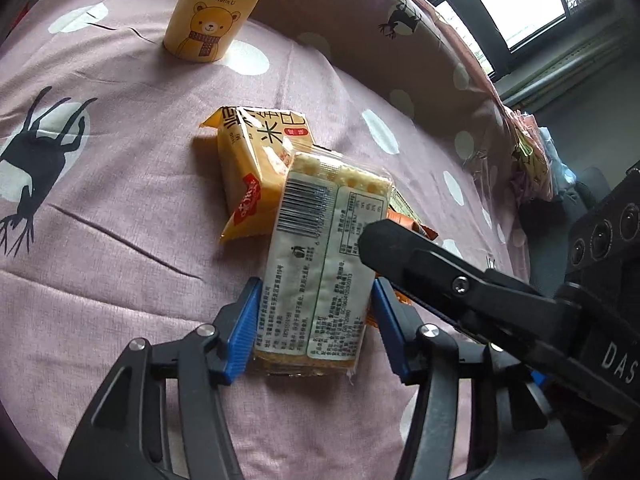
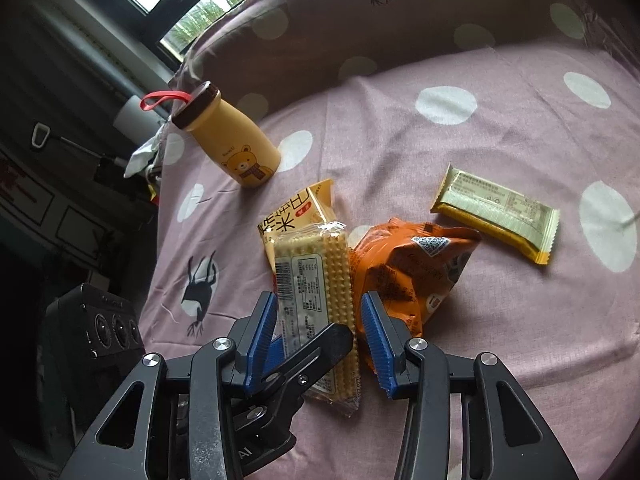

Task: Organize snacks
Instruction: 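Move the right gripper to the long cream biscuit packet and grasp it, then lift the biscuit packet with the right gripper and carry it over the box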

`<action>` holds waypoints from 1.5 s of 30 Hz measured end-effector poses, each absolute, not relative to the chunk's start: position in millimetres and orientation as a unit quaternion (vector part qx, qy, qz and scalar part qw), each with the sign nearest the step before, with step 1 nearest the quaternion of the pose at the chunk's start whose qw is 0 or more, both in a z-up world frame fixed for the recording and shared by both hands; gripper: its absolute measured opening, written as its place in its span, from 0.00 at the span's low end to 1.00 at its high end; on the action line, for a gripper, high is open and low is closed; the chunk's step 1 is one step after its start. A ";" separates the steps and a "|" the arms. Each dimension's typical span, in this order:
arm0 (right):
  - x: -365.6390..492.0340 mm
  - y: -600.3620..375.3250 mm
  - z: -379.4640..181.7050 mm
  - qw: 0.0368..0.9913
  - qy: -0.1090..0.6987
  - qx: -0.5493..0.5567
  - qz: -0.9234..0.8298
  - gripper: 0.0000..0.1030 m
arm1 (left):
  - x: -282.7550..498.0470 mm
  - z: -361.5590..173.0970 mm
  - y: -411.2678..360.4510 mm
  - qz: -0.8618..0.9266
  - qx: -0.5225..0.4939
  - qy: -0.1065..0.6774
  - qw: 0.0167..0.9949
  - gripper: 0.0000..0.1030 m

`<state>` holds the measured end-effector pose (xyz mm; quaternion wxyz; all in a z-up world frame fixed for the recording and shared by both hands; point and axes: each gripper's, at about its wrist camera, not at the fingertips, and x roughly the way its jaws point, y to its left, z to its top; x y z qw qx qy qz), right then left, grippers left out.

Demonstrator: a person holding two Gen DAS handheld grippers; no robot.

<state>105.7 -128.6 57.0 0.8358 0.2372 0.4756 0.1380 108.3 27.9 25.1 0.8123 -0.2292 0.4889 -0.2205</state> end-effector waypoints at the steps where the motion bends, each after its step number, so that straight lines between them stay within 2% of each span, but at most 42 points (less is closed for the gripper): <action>1: 105.5 -128.5 55.9 0.831 0.477 0.246 0.146 0.46 | 106.4 26.6 26.1 -0.216 -0.225 0.489 0.815 0.53; 11: 91.7 -126.3 64.1 0.841 0.462 0.240 0.148 0.46 | 91.1 44.6 12.7 -0.207 -0.187 0.475 0.834 0.48; 35: 19.9 -166.7 137.5 0.891 0.362 0.241 0.134 0.46 | 29.3 122.1 -44.5 -0.239 -0.087 0.377 0.890 0.48; 45: -22.3 -199.0 151.8 0.891 0.348 0.267 0.114 0.46 | -2.3 141.9 -77.4 -0.267 -0.048 0.370 0.889 0.48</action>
